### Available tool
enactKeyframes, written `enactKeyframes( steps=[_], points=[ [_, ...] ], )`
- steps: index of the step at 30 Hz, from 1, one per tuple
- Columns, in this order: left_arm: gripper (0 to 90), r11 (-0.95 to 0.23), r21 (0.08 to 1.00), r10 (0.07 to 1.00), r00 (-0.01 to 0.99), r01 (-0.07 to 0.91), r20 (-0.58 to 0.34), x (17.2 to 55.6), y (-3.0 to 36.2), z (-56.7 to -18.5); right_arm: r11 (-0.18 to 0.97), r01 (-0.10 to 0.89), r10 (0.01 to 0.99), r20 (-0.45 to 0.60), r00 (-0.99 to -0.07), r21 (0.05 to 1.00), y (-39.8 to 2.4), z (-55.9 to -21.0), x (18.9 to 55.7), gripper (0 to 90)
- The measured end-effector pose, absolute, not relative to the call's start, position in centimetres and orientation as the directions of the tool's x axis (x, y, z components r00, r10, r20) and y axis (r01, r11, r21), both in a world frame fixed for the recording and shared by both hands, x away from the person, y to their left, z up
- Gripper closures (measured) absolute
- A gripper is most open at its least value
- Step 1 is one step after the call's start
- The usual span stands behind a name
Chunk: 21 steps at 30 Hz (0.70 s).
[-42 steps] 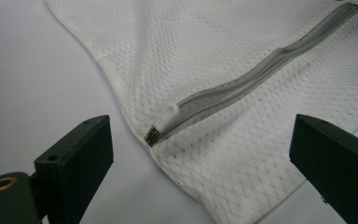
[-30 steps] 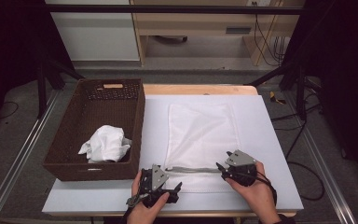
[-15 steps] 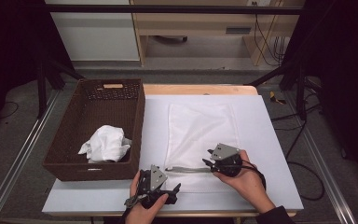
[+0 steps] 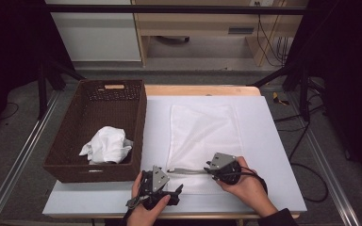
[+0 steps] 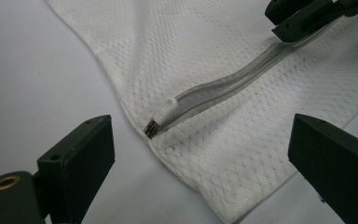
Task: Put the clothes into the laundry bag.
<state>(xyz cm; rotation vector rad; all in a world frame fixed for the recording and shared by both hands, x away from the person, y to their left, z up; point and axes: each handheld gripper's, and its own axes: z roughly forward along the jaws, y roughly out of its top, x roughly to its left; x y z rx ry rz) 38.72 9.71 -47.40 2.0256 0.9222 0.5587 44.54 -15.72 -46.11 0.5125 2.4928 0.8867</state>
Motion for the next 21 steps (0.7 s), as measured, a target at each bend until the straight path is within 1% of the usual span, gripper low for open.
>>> enactKeyframes(
  steps=[8, 14, 21],
  points=[
    [7.5, -0.395, 0.823, 0.772, 0.633, 0.407, 0.057, 38.70, 9.71, -47.40, 0.746, 0.177, 0.452, -0.292, -0.843, 0.642, -15.53, -46.43, 44.39, 71.7],
    [7.6, -0.396, 0.823, 0.771, 0.634, 0.407, 0.057, 38.69, 9.64, -47.45, 0.761, 0.171, 0.440, -0.305, -0.844, 0.626, -15.32, -46.67, 44.47, 71.1],
    [7.7, -0.398, 0.821, 0.770, 0.635, 0.410, 0.056, 38.68, 9.57, -47.52, 0.762, 0.172, 0.452, -0.323, -0.831, 0.624, -15.19, -46.87, 44.76, 71.5]
  ],
)
